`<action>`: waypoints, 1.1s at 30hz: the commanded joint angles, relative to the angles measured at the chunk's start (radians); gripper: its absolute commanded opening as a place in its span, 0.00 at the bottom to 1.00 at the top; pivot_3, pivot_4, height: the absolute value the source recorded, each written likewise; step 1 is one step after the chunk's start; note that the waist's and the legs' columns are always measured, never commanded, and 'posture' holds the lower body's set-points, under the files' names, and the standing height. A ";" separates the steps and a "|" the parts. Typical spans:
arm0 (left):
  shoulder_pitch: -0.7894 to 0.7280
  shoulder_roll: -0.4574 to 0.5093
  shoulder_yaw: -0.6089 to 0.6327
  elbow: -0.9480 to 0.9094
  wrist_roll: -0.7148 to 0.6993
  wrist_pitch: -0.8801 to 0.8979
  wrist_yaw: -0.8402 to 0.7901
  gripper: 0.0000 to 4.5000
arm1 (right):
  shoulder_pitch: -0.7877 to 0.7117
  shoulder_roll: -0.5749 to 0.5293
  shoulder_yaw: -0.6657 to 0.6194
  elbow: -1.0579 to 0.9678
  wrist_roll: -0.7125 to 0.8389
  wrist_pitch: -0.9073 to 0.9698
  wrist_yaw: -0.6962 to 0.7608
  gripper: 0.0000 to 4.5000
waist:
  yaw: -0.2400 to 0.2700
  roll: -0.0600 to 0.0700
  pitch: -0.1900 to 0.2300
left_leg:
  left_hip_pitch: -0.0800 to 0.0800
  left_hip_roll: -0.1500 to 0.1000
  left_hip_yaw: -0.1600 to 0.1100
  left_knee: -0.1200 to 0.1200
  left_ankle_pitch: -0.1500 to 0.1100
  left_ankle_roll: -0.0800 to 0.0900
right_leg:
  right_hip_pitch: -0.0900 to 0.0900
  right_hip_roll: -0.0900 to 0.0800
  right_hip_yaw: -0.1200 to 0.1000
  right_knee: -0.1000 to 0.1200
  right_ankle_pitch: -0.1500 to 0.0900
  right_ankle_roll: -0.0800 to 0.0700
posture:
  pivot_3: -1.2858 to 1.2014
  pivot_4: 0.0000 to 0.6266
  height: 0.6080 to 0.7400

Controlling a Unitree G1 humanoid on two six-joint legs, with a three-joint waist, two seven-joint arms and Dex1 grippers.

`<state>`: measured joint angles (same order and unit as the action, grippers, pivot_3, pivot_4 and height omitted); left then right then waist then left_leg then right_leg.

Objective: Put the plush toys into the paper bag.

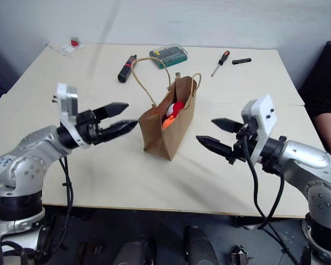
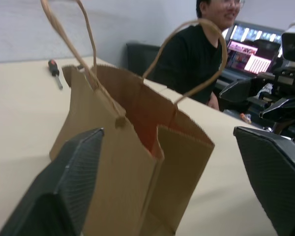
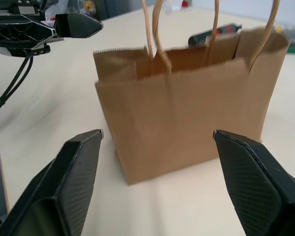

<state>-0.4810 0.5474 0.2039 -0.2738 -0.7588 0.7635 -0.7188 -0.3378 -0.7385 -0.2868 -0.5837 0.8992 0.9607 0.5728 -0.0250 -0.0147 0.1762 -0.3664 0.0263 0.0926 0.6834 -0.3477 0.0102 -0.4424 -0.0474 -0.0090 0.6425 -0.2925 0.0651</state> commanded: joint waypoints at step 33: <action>-0.107 -0.304 -0.196 0.377 0.365 -0.407 0.118 0.39 | -0.161 0.342 0.426 0.317 -0.544 -0.351 -0.005 0.00 | -0.002 0.000 0.000 | -0.003 0.001 0.001 0.000 0.000 0.000 | -0.003 0.001 -0.002 0.004 0.000 0.000 | 0.52 0.24 1.00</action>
<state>-0.5617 0.2364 0.0008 0.1065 -0.3825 0.3808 -0.5581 -0.5117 -0.3855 0.1815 -0.1986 0.3395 0.6282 0.5560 -0.0268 -0.0150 0.1759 -0.3700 0.0276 0.0931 0.6837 -0.3475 0.0097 -0.4457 -0.0460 -0.0109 0.6464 -0.2923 0.0648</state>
